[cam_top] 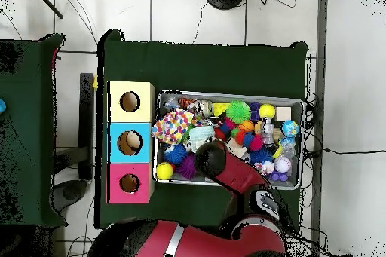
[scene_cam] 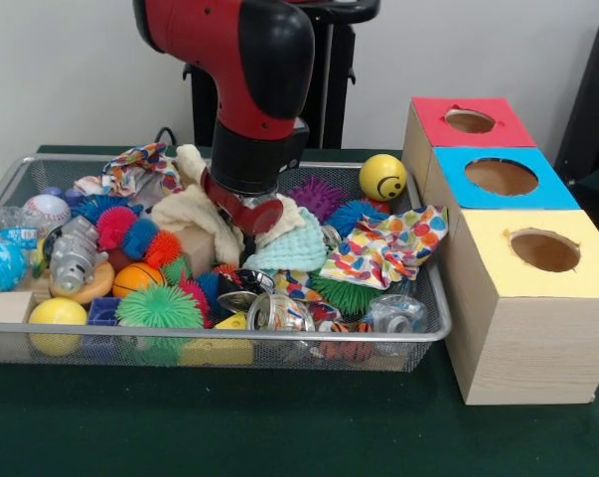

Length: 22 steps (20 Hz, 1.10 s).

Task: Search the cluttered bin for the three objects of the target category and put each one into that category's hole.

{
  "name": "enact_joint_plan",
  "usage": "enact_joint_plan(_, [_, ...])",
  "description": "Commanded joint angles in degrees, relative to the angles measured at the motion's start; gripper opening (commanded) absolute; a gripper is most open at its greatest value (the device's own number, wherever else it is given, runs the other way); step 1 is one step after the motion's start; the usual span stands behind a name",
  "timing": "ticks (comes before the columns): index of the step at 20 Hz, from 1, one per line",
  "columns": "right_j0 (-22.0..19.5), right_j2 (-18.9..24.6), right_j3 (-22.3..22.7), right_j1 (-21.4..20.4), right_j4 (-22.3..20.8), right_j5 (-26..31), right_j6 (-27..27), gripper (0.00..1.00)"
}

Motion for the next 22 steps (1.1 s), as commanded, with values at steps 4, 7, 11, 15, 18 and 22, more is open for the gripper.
enact_joint_plan(4, [-5.1, -2.2, -2.3, 0.0, -8.2, 6.3, -1.7, 1.0])
enact_joint_plan(7, [-5.3, -5.3, -4.4, -3.5, -10.8, 10.3, -2.9, 1.0])
enact_joint_plan(11, [-6.0, -6.6, -6.4, -5.5, -14.1, 12.0, -3.0, 1.0])
enact_joint_plan(15, [-7.7, -4.9, -7.0, -6.1, -17.5, 13.0, -3.6, 0.0])
enact_joint_plan(18, [-6.7, -5.7, -7.3, -6.2, -18.5, 14.2, -1.9, 0.0])
enact_joint_plan(22, [-6.5, -5.4, -8.0, -6.3, -19.7, 15.2, -0.7, 0.0])
